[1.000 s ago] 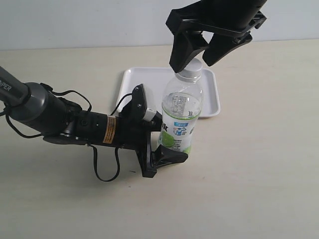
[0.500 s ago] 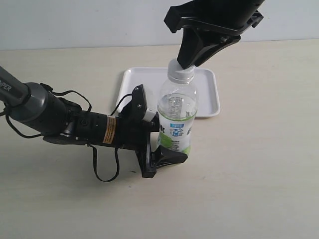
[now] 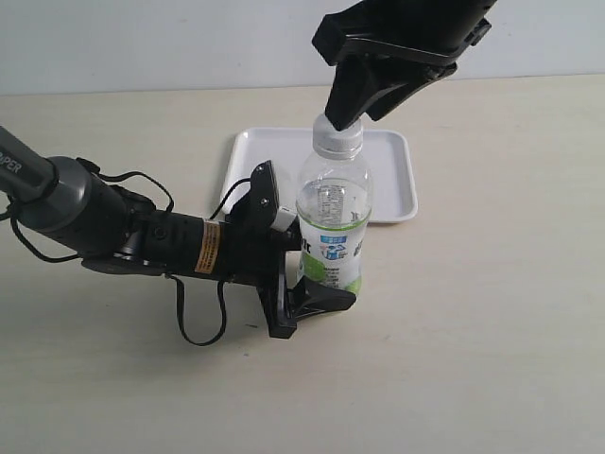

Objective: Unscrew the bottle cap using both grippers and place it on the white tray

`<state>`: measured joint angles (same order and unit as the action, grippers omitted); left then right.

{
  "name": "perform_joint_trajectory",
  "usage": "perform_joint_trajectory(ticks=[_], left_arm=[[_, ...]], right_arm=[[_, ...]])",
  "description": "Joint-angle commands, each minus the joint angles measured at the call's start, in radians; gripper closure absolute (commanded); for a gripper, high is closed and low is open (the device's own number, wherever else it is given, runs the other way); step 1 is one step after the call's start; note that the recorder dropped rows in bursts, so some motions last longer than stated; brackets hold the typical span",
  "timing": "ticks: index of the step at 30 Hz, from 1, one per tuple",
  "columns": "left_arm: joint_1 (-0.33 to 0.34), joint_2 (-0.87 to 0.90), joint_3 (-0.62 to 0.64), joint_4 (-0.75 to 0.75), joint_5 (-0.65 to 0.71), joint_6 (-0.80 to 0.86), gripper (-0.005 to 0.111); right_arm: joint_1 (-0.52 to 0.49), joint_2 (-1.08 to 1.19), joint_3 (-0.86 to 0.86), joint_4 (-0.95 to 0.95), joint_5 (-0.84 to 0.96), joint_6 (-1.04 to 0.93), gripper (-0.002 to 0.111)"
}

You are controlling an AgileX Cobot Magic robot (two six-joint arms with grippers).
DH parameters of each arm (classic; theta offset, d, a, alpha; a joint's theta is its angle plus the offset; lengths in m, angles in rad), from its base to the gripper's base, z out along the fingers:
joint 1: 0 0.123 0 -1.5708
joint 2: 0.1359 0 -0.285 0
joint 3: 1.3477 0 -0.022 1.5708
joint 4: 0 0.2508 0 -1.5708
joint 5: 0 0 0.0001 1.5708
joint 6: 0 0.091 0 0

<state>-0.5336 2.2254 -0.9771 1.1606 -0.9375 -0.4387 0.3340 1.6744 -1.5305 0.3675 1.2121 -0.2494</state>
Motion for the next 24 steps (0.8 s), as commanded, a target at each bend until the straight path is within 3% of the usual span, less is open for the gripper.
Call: perform_joint_trajectory(ticks=[1, 24], left_arm=[[-0.004, -0.016, -0.003, -0.019, -0.041, -0.005, 0.107], [-0.004, -0.016, -0.005, -0.019, -0.036, -0.013, 0.107]], right_arm=[[0.003, 0.003, -0.004, 0.025, 0.009, -0.01, 0.041], [0.003, 0.028, -0.004, 0.047, 0.009, -0.046, 0.042]])
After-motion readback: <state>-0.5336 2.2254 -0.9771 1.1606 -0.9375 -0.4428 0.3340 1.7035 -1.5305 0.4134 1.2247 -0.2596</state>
